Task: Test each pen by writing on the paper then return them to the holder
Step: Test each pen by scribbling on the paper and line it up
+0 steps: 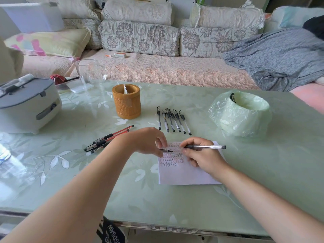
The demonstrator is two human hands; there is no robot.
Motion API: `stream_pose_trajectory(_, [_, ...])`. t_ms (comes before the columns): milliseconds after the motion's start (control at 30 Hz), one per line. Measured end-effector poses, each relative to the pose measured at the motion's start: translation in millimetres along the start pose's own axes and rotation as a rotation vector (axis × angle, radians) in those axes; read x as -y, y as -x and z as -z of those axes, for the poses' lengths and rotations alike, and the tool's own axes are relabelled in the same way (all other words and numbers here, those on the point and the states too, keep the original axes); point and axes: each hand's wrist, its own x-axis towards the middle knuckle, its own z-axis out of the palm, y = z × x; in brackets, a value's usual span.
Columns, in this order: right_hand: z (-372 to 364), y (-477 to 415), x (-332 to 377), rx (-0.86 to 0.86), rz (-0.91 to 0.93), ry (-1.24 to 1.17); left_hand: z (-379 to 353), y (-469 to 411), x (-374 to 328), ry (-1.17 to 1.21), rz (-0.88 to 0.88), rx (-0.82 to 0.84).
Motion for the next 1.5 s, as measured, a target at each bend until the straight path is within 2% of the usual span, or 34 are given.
stream_pose_trajectory(200, [11.4,-0.5,9.9,0.038,0.001,0.034,-7.0,-6.0,-5.0,-0.059,0.022,-0.008])
stream_pose_trajectory(267, [14.4,0.1,16.3,0.075,-0.005,-0.057,-7.8,-7.7,-6.2,-0.059,0.026,-0.012])
stream_pose_trajectory(367, [18.9,-2.0,24.4,0.077,-0.111,-0.334,-5.9,-8.1,-7.3,-0.033,0.034,-0.032])
stream_pose_trajectory(433, [21.5,-5.6,24.2,0.080,-0.146,-0.354,-3.1,-7.2,-7.8,-0.017,0.028,-0.058])
stream_pose_trajectory(533, [21.7,-9.1,23.7,0.051,-0.078,-0.071,0.0,-6.9,-8.8,-0.007,0.024,-0.102])
stream_pose_trajectory(633, [24.0,-12.1,20.5,-0.044,0.094,0.548,1.1,-7.0,-11.2,-0.015,0.019,-0.129])
stream_pose_trajectory(700, [22.9,-12.8,19.4,-0.066,0.123,0.751,1.2,-6.7,-12.1,-0.031,0.011,-0.131])
stream_pose_trajectory(800, [17.6,-10.3,22.8,-0.061,0.125,0.818,0.4,-5.8,-14.0,-0.033,0.016,-0.126])
stream_pose_trajectory(967, [16.7,-9.3,25.1,-0.038,0.227,0.954,-0.7,-4.6,-17.4,-0.025,-0.001,-0.107])
stream_pose_trajectory(1167, [19.4,-10.4,23.3,-0.079,0.259,0.991,-1.2,-4.6,-17.4,-0.013,-0.015,-0.107])
stream_pose_trajectory(1400, [13.6,-7.6,22.9,0.052,0.290,0.983,-8.5,-4.7,-27.0,0.097,-0.037,-0.075])
stream_pose_trajectory(1500, [12.0,-3.3,24.4,0.084,0.379,1.157,-12.7,-4.4,-33.6,0.164,-0.024,-0.044])
